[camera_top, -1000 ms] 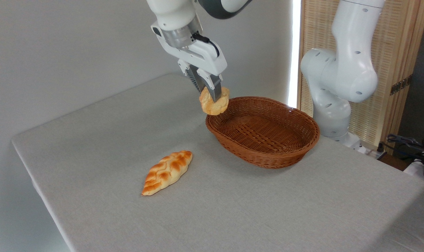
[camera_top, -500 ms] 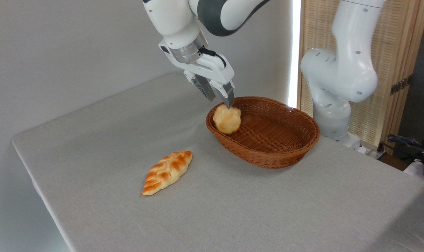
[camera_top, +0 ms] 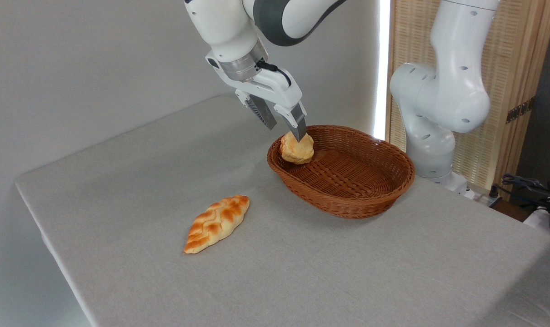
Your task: Put bread into the basket
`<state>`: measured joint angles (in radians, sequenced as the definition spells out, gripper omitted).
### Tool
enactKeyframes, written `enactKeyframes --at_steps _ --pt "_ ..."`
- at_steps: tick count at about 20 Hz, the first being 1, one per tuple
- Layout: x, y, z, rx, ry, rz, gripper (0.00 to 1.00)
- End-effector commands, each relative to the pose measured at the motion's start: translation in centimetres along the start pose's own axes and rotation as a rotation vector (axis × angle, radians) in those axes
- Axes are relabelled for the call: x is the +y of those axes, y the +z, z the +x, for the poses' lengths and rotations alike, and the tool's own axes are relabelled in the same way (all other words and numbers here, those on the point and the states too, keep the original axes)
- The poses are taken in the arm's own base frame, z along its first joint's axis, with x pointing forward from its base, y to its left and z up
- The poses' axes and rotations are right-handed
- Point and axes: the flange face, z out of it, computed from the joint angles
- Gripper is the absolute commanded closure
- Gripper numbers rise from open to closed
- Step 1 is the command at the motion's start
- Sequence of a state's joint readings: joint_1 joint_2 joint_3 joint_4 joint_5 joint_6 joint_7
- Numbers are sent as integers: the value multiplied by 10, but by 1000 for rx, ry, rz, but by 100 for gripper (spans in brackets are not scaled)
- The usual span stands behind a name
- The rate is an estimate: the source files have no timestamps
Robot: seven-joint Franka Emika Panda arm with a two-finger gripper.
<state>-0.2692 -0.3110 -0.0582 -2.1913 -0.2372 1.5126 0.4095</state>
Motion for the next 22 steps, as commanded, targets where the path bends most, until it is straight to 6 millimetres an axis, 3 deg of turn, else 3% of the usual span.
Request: enactKeyframes --at_steps 1,5,9,14,18,22 --pt "-7 -17 2 94 28 34 0" --pt "-11 -57 6 212 60 129 0" --pt "-15 -82 15 354 68 213 0" --pt "-25 -101 24 439 75 326 0" --pt "-37 -99 27 418 71 335 0" --pt "-49 -120 33 431 80 338 0"
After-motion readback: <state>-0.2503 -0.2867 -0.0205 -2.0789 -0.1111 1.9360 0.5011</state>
